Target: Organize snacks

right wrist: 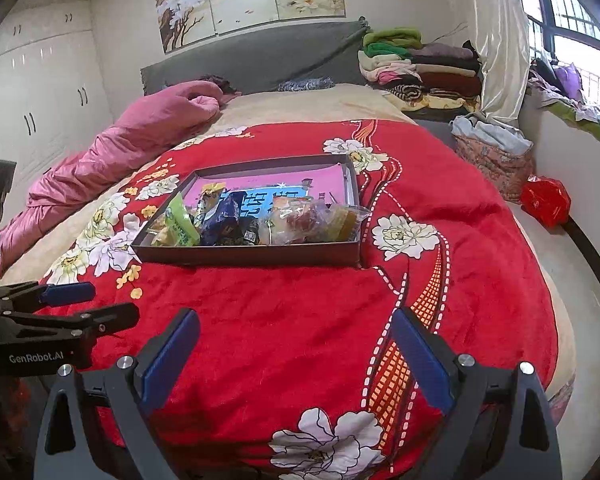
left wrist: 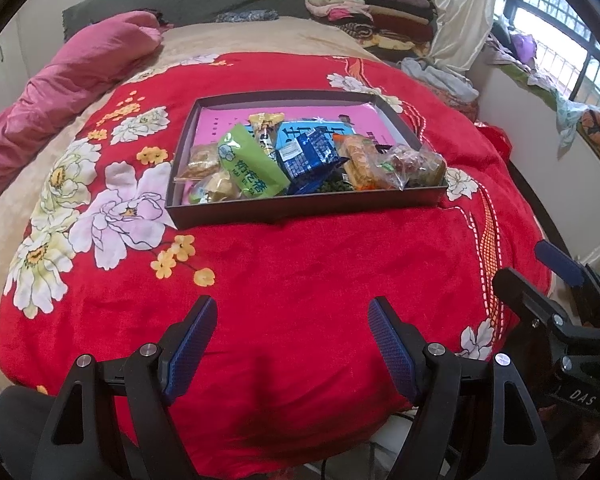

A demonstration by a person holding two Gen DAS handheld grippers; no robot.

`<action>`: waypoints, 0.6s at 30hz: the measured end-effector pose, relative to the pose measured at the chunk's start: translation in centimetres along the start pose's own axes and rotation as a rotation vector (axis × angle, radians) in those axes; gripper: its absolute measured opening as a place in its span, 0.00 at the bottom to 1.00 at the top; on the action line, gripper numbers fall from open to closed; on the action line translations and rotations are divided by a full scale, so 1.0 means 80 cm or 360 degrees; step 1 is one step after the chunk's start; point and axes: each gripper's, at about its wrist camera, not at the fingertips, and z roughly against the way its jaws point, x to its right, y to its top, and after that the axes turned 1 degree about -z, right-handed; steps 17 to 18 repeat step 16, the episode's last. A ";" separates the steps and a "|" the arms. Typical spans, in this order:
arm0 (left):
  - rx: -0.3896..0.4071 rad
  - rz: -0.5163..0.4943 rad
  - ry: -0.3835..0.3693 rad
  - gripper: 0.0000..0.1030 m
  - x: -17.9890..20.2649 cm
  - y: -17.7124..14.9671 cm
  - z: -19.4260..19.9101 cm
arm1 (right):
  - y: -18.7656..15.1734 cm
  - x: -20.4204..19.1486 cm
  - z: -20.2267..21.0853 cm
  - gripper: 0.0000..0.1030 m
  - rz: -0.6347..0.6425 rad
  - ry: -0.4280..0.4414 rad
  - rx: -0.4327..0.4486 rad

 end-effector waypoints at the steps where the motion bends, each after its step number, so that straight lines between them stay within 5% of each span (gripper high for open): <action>1: 0.0001 -0.0002 -0.0005 0.77 0.000 0.000 -0.001 | 0.000 0.001 0.000 0.94 -0.0003 0.0004 0.0002; 14: 0.0035 0.0096 -0.0061 0.77 -0.039 0.017 -0.033 | 0.026 0.045 -0.022 0.97 -0.0090 0.0007 0.0019; 18: 0.0096 0.0174 0.0031 0.77 -0.073 0.037 -0.039 | 0.043 0.072 -0.029 0.99 -0.0114 -0.0059 0.0064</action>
